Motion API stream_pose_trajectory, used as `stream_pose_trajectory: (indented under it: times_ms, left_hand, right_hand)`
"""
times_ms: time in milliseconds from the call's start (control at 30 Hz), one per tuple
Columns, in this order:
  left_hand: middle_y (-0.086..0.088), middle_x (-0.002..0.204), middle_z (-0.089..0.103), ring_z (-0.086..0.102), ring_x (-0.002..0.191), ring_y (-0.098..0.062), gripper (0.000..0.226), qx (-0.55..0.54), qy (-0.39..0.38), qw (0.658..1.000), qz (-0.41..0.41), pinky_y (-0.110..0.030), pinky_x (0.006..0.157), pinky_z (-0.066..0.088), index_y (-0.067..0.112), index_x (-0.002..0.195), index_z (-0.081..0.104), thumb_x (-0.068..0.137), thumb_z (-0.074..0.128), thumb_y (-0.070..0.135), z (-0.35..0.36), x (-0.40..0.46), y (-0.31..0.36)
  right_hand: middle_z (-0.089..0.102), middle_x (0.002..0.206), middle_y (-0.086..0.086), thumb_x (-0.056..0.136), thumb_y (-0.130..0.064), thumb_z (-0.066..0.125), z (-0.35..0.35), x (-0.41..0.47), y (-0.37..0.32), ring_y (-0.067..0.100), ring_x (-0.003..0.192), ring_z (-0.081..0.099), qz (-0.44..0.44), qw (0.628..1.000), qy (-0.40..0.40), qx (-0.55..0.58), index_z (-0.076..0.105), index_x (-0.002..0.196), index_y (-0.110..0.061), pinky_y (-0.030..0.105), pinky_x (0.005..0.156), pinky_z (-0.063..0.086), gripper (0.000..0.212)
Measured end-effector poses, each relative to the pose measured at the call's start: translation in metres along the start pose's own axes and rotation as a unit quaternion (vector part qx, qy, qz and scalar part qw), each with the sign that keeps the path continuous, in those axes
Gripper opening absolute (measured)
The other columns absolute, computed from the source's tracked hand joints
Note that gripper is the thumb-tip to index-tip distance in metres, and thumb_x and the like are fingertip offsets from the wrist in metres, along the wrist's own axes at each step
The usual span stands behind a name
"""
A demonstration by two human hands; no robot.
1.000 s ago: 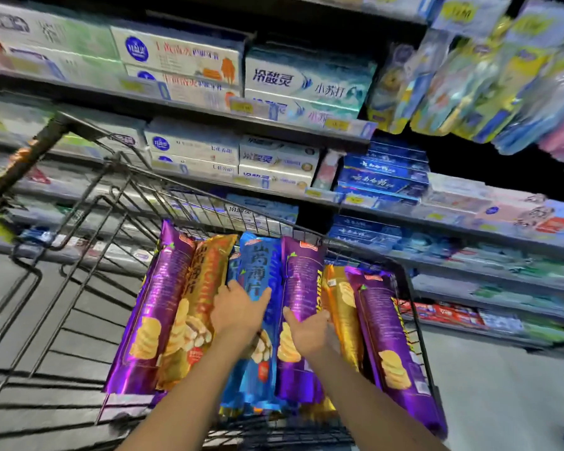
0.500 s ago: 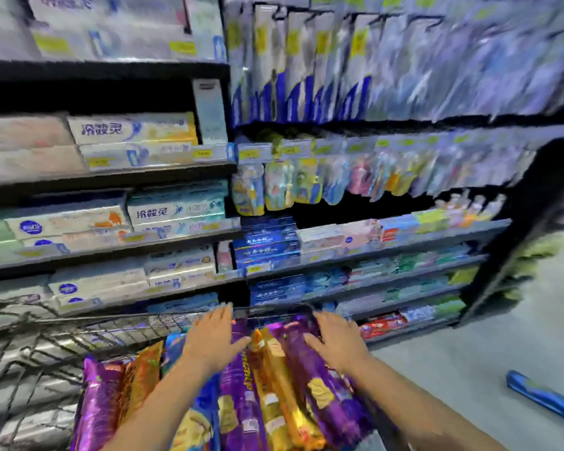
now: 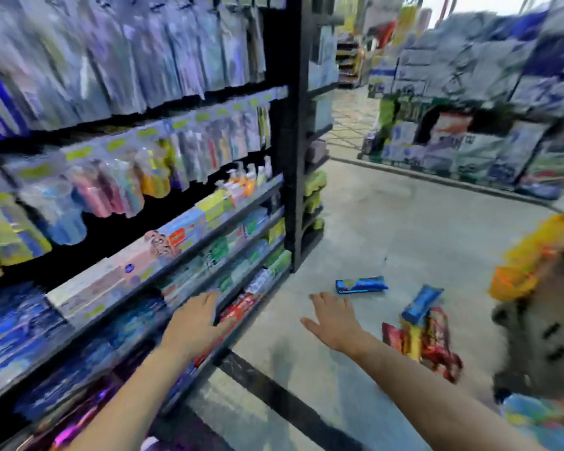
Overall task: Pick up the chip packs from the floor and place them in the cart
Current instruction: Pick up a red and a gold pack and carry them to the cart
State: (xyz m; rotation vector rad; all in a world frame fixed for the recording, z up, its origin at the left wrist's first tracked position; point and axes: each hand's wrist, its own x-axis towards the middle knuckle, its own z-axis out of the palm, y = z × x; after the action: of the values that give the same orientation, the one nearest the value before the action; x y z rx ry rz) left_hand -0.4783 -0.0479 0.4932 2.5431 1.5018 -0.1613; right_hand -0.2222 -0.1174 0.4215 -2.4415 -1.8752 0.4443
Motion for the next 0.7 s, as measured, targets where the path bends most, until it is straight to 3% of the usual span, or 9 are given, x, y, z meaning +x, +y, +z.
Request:
stream_pose_trajectory:
  times_ms: [67,167,267,433,700]
  left_hand:
    - [-0.009,0.147,0.041,0.040,0.133,-0.026,0.104,0.009,-0.020,0.999,0.040,-0.037,0.106,0.037,0.013,0.143,0.034,0.068,0.011,0.080,0.004,0.048,0.052]
    - [-0.012,0.146,0.042,0.042,0.132,-0.027,0.106,0.021,-0.051,0.995,0.083,-0.037,0.106,0.038,0.009,0.140,0.038,0.070,0.015,0.086,0.015,0.121,0.129]
    - [-0.012,0.138,0.049,0.046,0.126,-0.028,0.110,0.023,-0.063,0.991,0.119,-0.037,0.101,0.038,0.010,0.135,0.040,0.060,0.004,0.082,0.029,0.185,0.203]
    - [-0.009,0.149,0.038,0.037,0.136,-0.025,0.071,-0.015,-0.119,0.982,0.149,-0.034,0.107,0.033,0.013,0.146,0.029,0.091,0.041,0.057,0.062,0.262,0.309]
    - [-0.010,0.147,0.040,0.040,0.134,-0.027,0.067,-0.092,-0.265,0.954,0.106,-0.037,0.108,0.036,0.012,0.143,0.033,0.091,0.047,0.051,0.177,0.346,0.397]
  right_hand:
    - [0.031,0.153,0.010,0.095,-0.054,0.038,-0.005,0.012,0.061,0.030,0.139,0.032,0.047,0.999,-0.004,0.011,0.020,0.150,-0.017,0.050,0.115,0.018,0.069]
    - [0.031,0.152,0.010,0.094,-0.053,0.040,-0.009,0.030,0.151,0.029,0.138,0.033,0.114,0.993,0.000,0.021,0.013,0.152,-0.016,0.048,0.115,0.018,0.074]
    - [0.037,0.148,0.010,0.093,-0.053,0.043,-0.009,0.040,0.231,0.029,0.135,0.039,0.169,0.985,0.009,0.035,0.011,0.153,-0.016,0.046,0.112,0.027,0.077]
    - [0.046,0.142,0.010,0.091,-0.049,0.048,-0.002,0.043,0.337,0.030,0.128,0.047,0.275,0.957,0.001,0.092,0.021,0.150,-0.018,0.042,0.103,0.040,0.072]
    - [0.047,0.141,0.008,0.090,-0.054,0.048,0.070,0.059,0.439,0.030,0.127,0.047,0.403,0.899,-0.071,0.159,0.016,0.150,-0.022,0.039,0.099,0.039,0.076]
